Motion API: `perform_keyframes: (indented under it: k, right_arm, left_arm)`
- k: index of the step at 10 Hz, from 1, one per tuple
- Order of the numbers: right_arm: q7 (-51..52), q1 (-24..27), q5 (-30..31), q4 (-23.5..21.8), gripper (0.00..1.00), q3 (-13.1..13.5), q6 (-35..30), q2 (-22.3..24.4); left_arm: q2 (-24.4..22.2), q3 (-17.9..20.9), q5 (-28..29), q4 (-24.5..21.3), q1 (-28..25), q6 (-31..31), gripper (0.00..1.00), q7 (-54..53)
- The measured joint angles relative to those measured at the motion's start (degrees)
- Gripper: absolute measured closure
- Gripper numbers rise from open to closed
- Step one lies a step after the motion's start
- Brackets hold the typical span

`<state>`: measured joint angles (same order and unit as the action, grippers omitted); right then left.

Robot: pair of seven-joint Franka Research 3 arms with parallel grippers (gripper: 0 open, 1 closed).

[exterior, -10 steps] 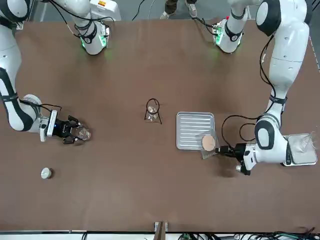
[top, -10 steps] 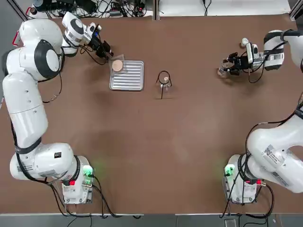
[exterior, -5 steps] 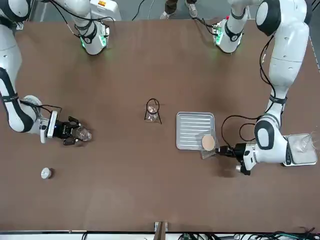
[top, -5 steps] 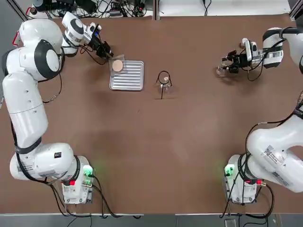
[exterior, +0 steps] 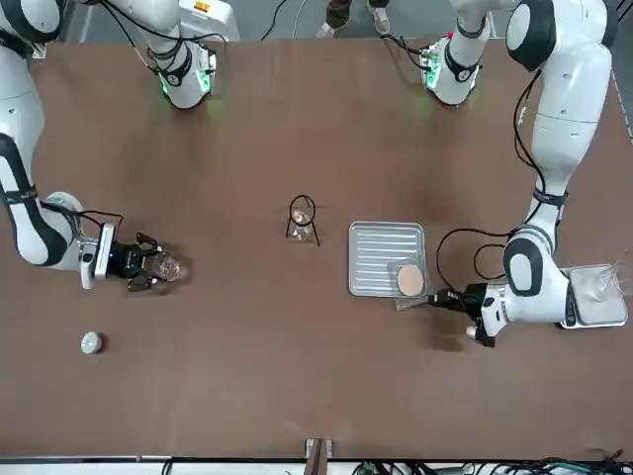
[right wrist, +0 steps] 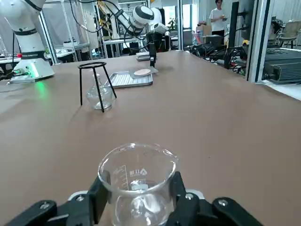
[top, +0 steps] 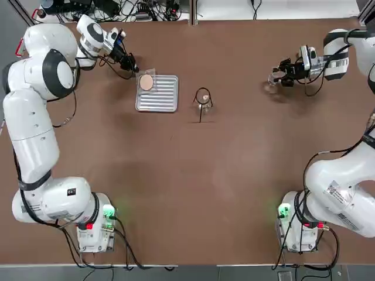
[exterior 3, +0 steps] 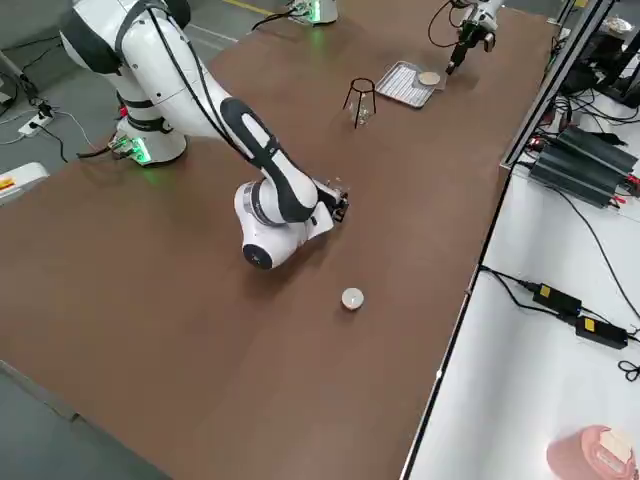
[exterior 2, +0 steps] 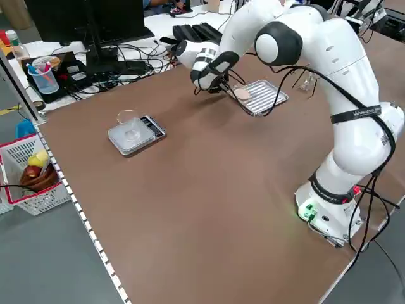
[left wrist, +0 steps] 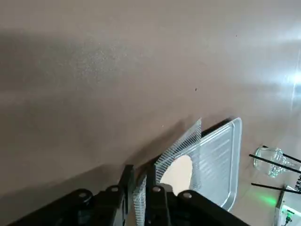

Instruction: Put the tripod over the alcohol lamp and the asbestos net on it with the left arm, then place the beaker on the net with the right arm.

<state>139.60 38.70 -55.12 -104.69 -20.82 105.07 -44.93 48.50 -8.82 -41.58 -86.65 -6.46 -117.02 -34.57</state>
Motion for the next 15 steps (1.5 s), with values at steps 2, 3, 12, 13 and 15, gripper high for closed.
perform_keyframes:
  k: [2,3,12,13,15]
  right_arm:
    - [-0.3,-0.9,-1.4,0.1,0.42,0.0,-0.1,0.2]
    - [-0.9,-1.4,-2.0,0.1,0.42,0.0,-0.1,0.4]
    - [-3.3,-2.7,-2.6,0.1,0.42,0.0,-0.1,2.3]
    - [-3.3,-2.7,-2.6,0.1,0.42,0.1,-0.1,2.3]
    - [-3.4,-2.7,-2.6,0.1,0.42,0.3,-0.1,2.3]
  left_arm:
    - [0.0,0.0,0.0,0.1,0.0,0.0,0.93,0.0]
    - [0.0,0.0,0.0,0.3,0.0,0.1,0.96,0.0]
    - [-2.5,-10.7,-4.6,1.1,-11.1,5.7,0.98,2.2]
    - [-2.5,-12.1,-6.6,1.1,-11.9,5.9,0.98,2.2]
    - [-2.4,-14.5,-13.0,1.0,-10.9,5.9,0.98,2.2]
